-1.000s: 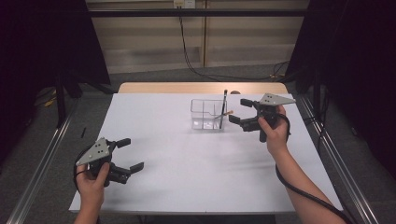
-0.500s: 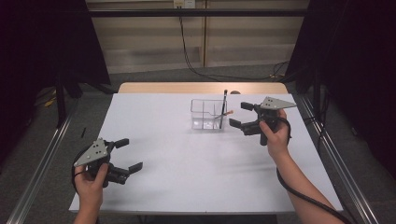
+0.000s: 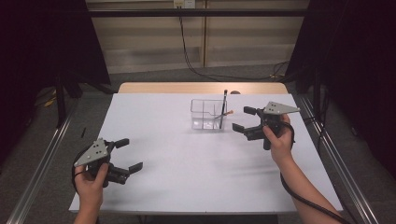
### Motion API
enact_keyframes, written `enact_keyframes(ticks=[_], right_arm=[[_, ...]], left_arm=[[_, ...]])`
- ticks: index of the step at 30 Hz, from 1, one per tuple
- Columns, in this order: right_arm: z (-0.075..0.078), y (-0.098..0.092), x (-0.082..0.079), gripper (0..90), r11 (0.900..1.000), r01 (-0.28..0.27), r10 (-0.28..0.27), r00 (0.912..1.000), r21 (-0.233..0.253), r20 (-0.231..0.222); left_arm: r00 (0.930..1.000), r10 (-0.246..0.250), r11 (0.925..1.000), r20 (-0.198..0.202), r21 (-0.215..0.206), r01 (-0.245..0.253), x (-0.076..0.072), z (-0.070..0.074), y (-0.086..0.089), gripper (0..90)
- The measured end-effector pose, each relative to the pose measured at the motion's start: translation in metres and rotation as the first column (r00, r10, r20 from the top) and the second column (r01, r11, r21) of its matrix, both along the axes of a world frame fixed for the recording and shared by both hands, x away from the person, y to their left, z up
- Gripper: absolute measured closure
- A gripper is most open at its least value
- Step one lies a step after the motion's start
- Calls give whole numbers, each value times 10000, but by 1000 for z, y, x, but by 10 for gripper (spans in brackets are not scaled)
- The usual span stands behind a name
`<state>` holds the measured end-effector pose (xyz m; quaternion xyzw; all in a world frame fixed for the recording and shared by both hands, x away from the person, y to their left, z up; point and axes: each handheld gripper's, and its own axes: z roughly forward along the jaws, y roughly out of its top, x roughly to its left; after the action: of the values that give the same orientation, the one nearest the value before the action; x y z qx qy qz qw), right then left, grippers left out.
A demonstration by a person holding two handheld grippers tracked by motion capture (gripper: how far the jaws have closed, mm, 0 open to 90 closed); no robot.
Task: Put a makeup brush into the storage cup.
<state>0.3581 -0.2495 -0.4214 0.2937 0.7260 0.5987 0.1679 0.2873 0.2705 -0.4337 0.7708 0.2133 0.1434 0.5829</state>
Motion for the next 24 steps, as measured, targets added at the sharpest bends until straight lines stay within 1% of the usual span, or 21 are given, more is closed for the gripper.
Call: enact_keyframes(ticks=[8, 18, 24], right_arm=[[-1, -6, -8, 65, 10000, 21, -21, 10000, -43, 8], [-5, -15, -18, 64, 9998, 97, -98, 9999, -153, -103], [-5, -20, -24, 63, 9998, 165, -165, 9998, -95, -81]], left_arm=[[10000, -18, 10000, 14, 30, 18, 0, 0, 0, 2], [10000, -28, 10000, -15, -7, 28, 1, 0, -1, 1], [10000, -23, 10000, -21, -6, 23, 1, 0, -2, 1]])
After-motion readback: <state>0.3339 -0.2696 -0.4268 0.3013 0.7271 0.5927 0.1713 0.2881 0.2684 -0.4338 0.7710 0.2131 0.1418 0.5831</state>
